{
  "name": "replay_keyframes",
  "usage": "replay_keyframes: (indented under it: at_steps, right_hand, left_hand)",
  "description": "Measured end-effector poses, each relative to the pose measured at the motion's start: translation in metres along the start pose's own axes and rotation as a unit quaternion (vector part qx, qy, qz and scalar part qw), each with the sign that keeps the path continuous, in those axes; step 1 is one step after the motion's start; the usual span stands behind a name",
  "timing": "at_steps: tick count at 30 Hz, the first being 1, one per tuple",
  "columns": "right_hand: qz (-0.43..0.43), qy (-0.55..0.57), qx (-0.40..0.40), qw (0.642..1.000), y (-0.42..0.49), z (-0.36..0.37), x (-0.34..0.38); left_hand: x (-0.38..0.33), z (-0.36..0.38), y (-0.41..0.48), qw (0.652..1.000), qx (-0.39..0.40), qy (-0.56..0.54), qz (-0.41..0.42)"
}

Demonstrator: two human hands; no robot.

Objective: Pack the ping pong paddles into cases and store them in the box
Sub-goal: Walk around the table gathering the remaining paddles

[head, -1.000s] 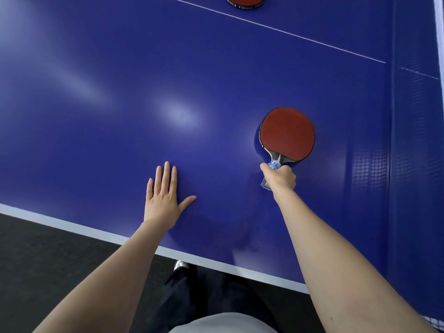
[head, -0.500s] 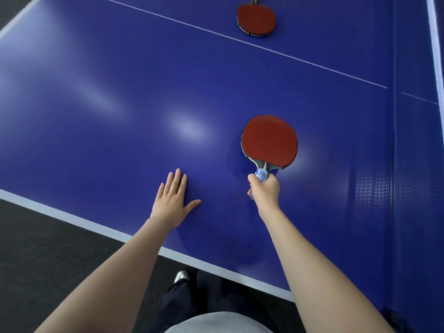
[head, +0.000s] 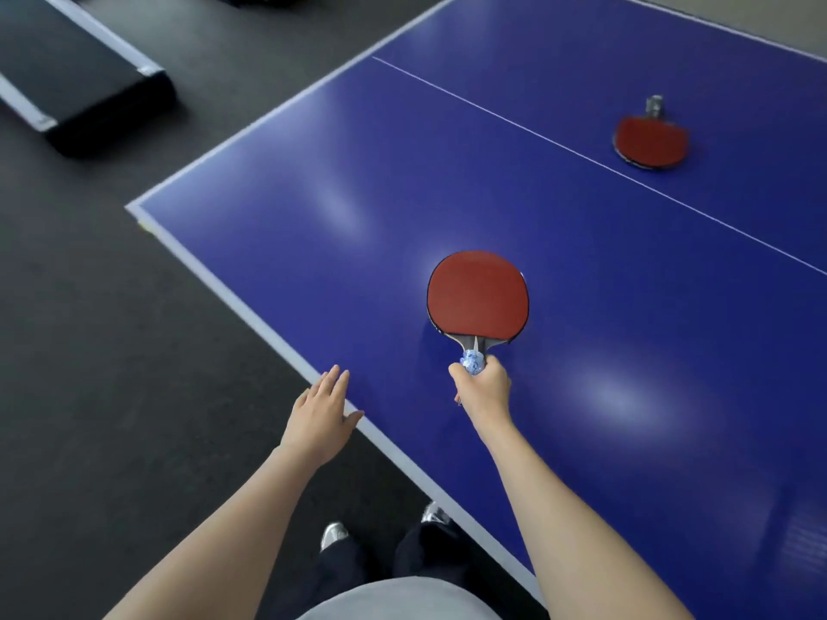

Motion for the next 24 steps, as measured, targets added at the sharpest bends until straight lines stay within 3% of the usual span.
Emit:
replay_keyframes:
  at_steps: [11,24]
  right_hand:
    - [-0.088,-0.164,0.108,0.977,-0.079,0.14,0.014]
    - [-0.111,-0.22,0.168,0.955,-0.208,0.361,0.028]
  left_hand:
    - [0.125,0.029,-0.121,0.973,0.054,-0.139,-0.176]
    - [0.306,0.039,-0.245,0.94,0.004,-0.228,-0.253]
Point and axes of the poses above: each hand's wrist, its own y-axis towards the middle knuckle, its own z-axis out of the palm, x = y × z, the point moved 6 cm from there along y, towards the middle knuckle, and after that the axes turned 14 degrees about z, right-handed, at the moved point
